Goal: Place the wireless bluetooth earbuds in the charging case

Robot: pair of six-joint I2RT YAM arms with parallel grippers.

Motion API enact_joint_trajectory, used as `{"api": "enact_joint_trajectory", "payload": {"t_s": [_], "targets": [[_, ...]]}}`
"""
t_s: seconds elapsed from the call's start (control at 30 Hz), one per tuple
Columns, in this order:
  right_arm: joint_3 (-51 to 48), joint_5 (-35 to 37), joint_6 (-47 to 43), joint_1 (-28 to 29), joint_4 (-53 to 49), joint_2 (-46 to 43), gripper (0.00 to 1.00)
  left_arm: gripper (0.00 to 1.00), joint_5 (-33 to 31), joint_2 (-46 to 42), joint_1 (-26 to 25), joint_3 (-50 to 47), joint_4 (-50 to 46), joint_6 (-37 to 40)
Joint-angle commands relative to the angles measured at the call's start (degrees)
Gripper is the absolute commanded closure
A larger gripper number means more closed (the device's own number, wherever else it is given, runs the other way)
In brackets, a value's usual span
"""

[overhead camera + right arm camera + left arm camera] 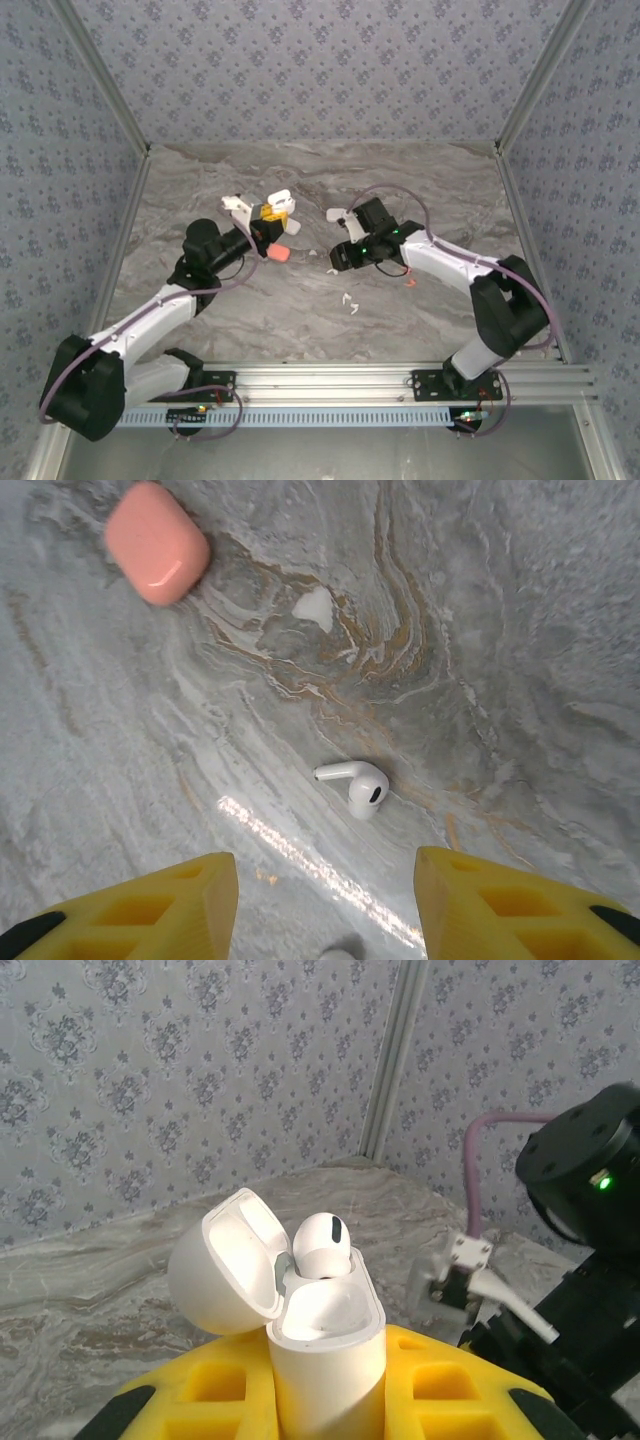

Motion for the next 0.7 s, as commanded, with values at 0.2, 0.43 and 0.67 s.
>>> {"api": "enact_joint_trajectory", "payload": {"t_s": [0.2, 0.43, 0.67], "targets": [[1.62, 7.3, 10.86, 2.58, 2.54, 7.25, 0.5, 1.0, 0.14, -2.86, 0.18, 0.46, -1.66, 1.72], [3.04, 5.79, 10.11, 2.42, 3.71, 10.58, 0.54, 1.0, 0.32, -2.87, 0.18, 0.58, -2.28, 2.15], [5.43, 4.55, 9.47, 2.62, 3.24, 13.58, 0.6, 1.0, 0.59, -2.78, 0.13, 0.93, -2.75, 2.4]]}}
